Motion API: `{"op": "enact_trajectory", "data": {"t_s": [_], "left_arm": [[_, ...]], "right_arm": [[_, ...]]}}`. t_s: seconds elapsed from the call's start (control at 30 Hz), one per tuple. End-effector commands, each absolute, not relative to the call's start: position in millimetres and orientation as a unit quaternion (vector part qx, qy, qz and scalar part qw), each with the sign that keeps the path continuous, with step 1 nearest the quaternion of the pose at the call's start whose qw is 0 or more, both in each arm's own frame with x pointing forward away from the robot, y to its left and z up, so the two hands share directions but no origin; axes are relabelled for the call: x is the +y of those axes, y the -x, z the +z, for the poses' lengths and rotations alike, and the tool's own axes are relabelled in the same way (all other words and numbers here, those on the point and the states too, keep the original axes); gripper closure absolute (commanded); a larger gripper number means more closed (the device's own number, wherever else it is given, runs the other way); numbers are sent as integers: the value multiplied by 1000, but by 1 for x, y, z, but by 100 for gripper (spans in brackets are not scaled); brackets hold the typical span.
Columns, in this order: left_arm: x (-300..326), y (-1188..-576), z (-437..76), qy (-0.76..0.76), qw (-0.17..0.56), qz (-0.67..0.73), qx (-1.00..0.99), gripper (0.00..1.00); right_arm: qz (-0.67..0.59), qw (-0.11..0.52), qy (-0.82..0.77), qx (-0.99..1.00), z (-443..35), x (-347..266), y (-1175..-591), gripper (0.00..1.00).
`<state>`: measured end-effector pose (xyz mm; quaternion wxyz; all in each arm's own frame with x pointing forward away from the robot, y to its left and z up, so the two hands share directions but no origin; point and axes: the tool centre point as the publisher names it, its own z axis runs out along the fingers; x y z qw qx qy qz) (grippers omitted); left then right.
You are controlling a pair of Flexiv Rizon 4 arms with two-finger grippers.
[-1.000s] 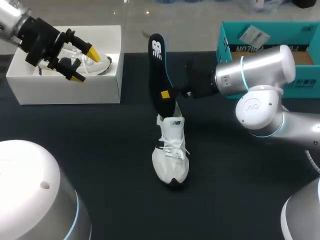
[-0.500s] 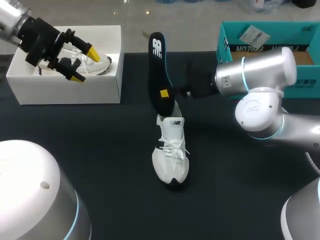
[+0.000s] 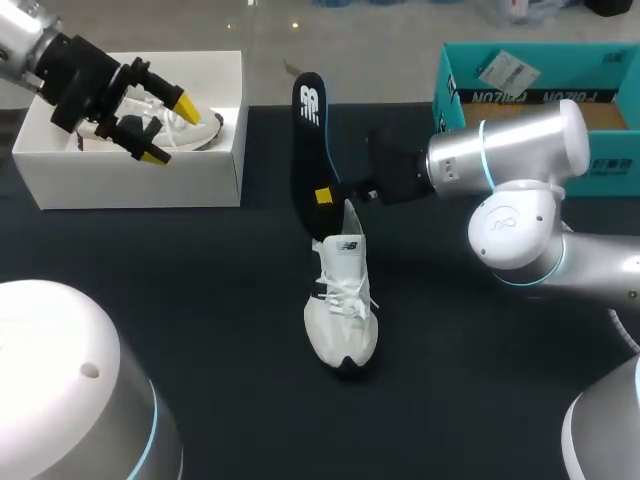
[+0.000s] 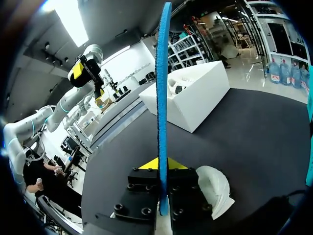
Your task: Take the shoe out of the shoebox, open the shoe tongue, remove and reinsert the insole, then place the shoe into the shoebox
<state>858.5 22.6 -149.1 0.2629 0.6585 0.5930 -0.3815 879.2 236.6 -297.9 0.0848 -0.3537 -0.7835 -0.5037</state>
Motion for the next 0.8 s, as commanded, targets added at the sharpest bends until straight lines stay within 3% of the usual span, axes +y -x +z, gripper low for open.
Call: {"op": "enact_trajectory", "data": {"t_s": [0.03,0.43,0.8], "left_arm": [[23,-859,-148,-660,261,-380,593,0],[23,-859,-148,-660,261,-380,593,0],[23,-859,-148,-660,261,-380,593,0]], "right_arm": [[-504,82,355,-783,-296,238,-879,100],[-496,36,360,-789,-278,204,-898,100],[-474,44,379,-793,-291,178,-883,100]]}}
